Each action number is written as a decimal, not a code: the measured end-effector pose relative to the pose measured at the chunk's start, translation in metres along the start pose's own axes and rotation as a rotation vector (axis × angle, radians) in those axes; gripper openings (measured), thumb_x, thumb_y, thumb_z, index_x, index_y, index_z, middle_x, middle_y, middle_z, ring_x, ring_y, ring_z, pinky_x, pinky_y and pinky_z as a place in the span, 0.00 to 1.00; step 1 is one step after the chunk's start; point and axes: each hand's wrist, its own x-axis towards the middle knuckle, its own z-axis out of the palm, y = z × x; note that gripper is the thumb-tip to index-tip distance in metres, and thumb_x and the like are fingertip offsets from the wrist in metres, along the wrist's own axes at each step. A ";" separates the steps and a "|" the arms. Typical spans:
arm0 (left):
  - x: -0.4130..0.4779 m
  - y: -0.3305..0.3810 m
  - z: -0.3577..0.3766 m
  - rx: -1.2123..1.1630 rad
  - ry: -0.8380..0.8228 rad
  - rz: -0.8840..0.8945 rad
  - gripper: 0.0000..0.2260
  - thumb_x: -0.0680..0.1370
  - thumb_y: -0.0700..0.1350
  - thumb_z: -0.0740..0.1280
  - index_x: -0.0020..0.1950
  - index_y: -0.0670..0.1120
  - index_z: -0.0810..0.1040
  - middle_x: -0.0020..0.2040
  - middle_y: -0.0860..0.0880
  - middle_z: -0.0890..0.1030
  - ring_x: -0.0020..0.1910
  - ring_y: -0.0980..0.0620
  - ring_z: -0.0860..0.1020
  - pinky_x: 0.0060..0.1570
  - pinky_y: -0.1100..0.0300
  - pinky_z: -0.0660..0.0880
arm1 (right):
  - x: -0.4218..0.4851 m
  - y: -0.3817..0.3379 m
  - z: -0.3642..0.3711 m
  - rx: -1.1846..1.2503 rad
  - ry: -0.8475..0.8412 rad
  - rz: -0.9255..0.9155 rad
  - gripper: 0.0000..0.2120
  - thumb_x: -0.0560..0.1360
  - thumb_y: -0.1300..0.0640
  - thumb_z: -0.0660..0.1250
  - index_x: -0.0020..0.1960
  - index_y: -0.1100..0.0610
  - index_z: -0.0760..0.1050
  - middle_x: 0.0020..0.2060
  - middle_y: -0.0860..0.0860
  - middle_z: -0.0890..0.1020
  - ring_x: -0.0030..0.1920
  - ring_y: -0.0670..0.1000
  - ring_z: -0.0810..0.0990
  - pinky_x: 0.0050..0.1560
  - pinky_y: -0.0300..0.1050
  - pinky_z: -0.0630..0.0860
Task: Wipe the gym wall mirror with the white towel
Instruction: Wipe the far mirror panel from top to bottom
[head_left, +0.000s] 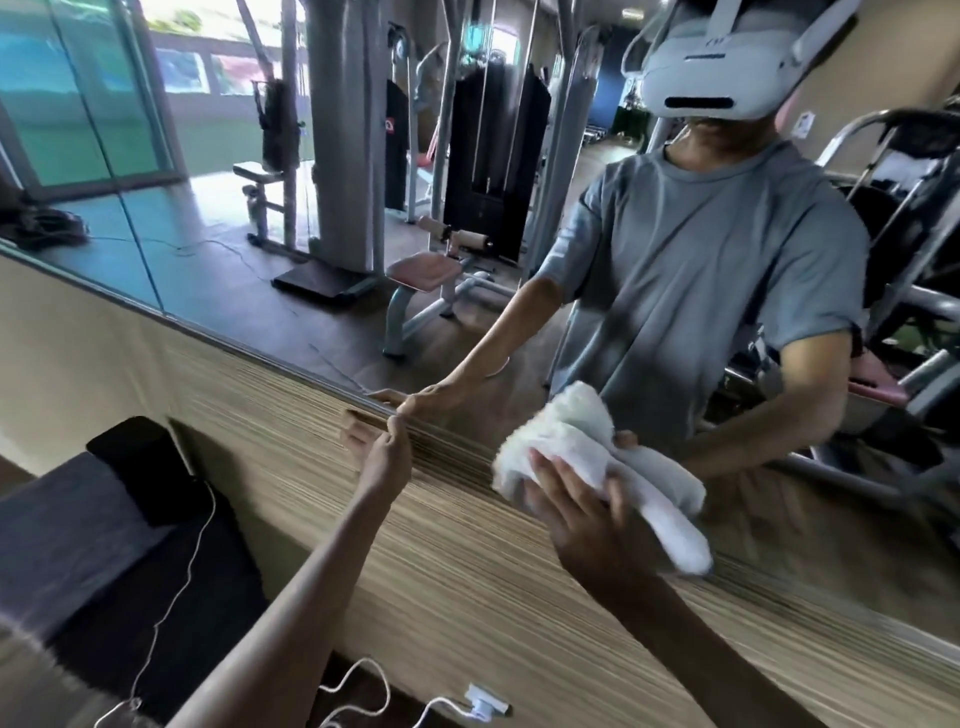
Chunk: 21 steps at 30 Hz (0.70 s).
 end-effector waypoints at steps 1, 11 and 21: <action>-0.003 0.001 0.000 -0.011 0.031 0.009 0.44 0.74 0.67 0.44 0.80 0.36 0.55 0.81 0.35 0.47 0.80 0.43 0.45 0.77 0.51 0.47 | 0.018 -0.011 0.000 0.014 -0.002 -0.004 0.23 0.82 0.60 0.50 0.74 0.53 0.71 0.77 0.53 0.67 0.74 0.52 0.69 0.61 0.59 0.67; -0.009 0.003 0.000 -0.154 0.132 0.050 0.42 0.76 0.66 0.47 0.82 0.39 0.47 0.82 0.41 0.47 0.80 0.47 0.49 0.77 0.51 0.49 | 0.085 -0.042 0.002 0.106 -0.029 -0.105 0.25 0.75 0.56 0.61 0.72 0.50 0.72 0.78 0.49 0.63 0.76 0.48 0.64 0.73 0.59 0.51; -0.112 0.033 0.067 -0.188 0.163 0.100 0.35 0.83 0.53 0.55 0.81 0.40 0.39 0.80 0.33 0.42 0.80 0.37 0.45 0.77 0.42 0.52 | -0.088 0.071 -0.004 -0.029 -0.120 -0.016 0.34 0.69 0.45 0.70 0.75 0.45 0.68 0.78 0.49 0.64 0.74 0.53 0.64 0.64 0.60 0.64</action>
